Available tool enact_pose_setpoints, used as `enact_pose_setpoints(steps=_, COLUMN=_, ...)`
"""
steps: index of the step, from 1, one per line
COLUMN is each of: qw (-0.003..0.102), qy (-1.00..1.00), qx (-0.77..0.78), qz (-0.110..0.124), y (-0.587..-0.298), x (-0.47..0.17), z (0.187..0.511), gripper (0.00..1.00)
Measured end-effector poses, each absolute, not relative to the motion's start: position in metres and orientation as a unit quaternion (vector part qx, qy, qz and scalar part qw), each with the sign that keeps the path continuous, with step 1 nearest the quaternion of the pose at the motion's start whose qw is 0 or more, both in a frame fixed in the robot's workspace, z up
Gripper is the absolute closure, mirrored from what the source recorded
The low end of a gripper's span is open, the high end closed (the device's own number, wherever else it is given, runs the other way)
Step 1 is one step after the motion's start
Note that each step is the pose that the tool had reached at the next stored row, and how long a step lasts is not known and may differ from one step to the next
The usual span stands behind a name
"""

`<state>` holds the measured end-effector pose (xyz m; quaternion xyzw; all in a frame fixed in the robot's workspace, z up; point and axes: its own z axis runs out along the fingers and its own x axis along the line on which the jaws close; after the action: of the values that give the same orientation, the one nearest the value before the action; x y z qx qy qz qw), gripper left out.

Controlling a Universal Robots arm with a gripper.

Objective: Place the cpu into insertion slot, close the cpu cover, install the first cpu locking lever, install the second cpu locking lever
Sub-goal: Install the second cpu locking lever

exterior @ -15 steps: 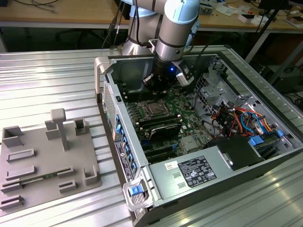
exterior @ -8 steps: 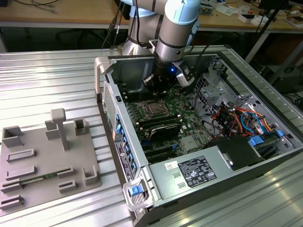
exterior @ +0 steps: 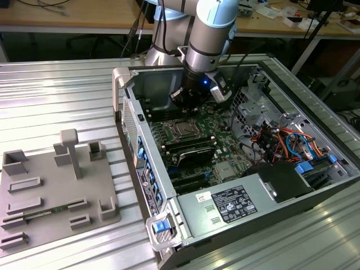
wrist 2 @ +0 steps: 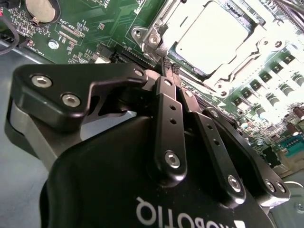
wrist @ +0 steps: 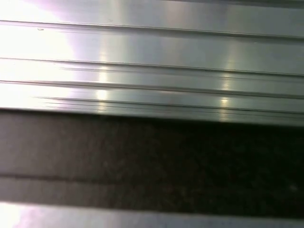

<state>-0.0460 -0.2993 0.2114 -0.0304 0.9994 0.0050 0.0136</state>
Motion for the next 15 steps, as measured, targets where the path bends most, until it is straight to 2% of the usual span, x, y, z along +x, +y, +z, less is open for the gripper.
enact_pose_setpoints(steps=15, qw=0.014, qy=0.999, qx=-0.030, qz=0.005, y=-0.320, x=-0.046, z=0.211, gripper=0.89)
